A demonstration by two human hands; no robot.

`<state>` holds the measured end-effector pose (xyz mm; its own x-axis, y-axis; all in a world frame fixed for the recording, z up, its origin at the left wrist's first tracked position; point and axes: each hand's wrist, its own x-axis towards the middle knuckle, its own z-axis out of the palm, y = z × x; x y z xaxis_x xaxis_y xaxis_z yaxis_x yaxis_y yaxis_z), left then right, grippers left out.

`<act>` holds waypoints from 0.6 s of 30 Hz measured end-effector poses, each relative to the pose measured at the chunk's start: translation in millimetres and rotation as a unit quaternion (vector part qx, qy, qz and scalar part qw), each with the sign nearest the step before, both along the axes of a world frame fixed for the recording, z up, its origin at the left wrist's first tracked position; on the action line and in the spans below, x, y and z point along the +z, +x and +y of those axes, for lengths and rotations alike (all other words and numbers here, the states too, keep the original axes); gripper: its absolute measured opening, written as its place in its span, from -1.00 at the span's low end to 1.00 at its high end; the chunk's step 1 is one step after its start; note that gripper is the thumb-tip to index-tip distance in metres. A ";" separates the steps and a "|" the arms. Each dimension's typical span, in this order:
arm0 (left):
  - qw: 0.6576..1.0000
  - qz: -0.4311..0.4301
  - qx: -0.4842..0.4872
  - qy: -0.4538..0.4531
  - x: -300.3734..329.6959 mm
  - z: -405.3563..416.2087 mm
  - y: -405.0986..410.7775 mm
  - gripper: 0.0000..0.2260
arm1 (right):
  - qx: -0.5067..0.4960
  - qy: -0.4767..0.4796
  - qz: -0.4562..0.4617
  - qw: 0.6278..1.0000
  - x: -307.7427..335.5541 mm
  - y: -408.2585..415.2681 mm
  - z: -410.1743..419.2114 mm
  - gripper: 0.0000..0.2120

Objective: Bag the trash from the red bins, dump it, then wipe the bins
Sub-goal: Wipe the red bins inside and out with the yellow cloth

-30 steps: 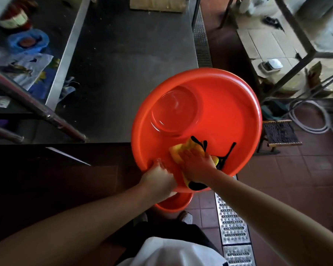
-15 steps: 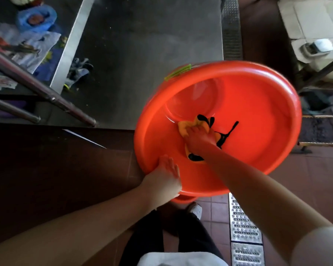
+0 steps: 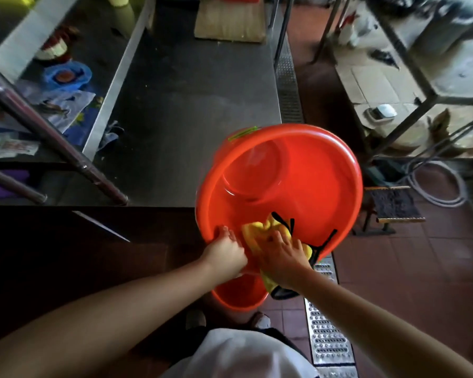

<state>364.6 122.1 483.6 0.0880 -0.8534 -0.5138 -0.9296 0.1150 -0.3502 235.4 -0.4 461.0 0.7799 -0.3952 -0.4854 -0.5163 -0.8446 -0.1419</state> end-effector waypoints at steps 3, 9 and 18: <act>1.000 0.002 -0.009 -0.003 9.8 1.7 9.7 -0.55 | 0.048 -0.010 -0.004 0.999 8.0 -8.8 6.4 0.00; 0.999 0.002 -0.025 -0.028 28.6 9.2 36.2 -0.60 | 0.125 -0.068 0.031 0.989 9.5 6.2 2.8 0.01; 0.990 -0.127 -0.055 -0.003 65.7 38.7 109.2 -0.57 | 0.237 -0.247 -0.063 0.937 39.5 23.3 -12.0 -0.46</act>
